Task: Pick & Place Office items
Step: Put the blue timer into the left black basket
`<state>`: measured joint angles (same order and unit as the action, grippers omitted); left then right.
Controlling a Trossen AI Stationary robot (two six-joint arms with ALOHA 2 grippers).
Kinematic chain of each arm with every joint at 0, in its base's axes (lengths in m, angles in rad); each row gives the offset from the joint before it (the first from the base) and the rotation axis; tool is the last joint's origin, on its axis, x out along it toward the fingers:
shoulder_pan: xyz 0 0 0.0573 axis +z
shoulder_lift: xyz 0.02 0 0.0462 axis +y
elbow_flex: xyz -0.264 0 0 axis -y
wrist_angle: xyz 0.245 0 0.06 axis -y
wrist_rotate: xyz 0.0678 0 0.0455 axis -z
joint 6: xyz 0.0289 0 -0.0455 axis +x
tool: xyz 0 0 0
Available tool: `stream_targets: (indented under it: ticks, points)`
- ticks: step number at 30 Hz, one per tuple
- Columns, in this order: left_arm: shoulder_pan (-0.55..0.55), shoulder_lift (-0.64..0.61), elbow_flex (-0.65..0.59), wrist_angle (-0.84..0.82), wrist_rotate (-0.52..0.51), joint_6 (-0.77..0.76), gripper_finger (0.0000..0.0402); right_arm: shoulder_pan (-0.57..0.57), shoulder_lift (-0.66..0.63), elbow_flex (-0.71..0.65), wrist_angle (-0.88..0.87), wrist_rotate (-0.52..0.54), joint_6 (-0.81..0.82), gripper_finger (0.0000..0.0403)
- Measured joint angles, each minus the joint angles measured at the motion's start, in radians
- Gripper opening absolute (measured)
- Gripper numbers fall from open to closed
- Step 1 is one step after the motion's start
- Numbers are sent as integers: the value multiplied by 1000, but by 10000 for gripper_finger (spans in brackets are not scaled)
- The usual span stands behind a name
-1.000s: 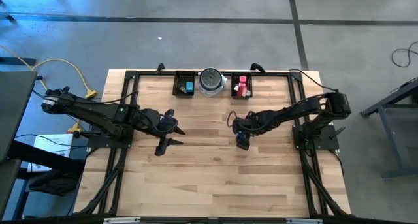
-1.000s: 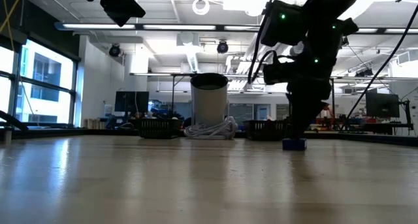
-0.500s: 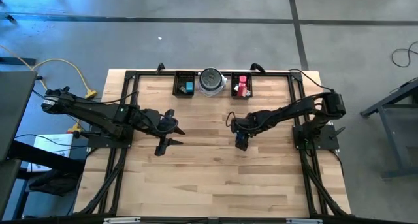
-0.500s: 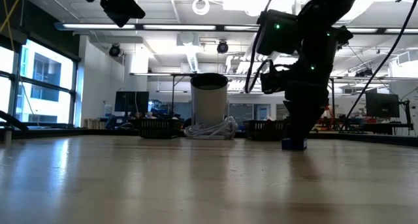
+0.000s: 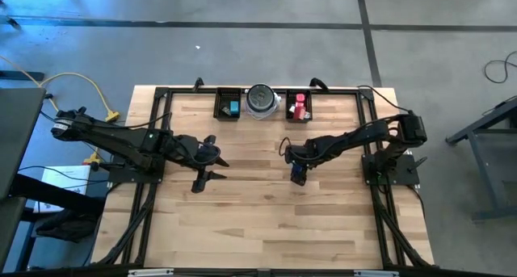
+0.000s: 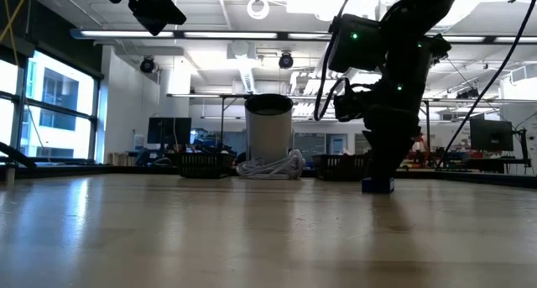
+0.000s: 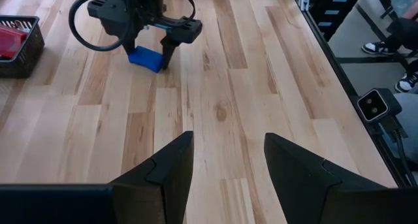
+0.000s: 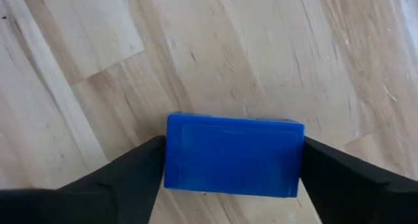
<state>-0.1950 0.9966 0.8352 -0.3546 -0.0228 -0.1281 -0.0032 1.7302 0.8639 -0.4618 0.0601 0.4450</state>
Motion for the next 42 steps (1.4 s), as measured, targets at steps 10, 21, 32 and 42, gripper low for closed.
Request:
stream_targets:
  ticks: [10, 21, 32, 42]
  points:
    - [0, 0, 0, 0, 0, -1, 181, -4, 0, -1, 1, 13, 21, 277]
    - [0, 0, -1, 4, 0, 2, 181, 16, -37, -6, 55, 61, 15, 277]
    - [35, -19, -2, 2, -9, 48, 181, 89, -335, -5, 217, 188, -40, 277]
    - [156, -206, -94, -1, -24, 51, 181, 263, -534, -2, 399, 384, -217, 277]
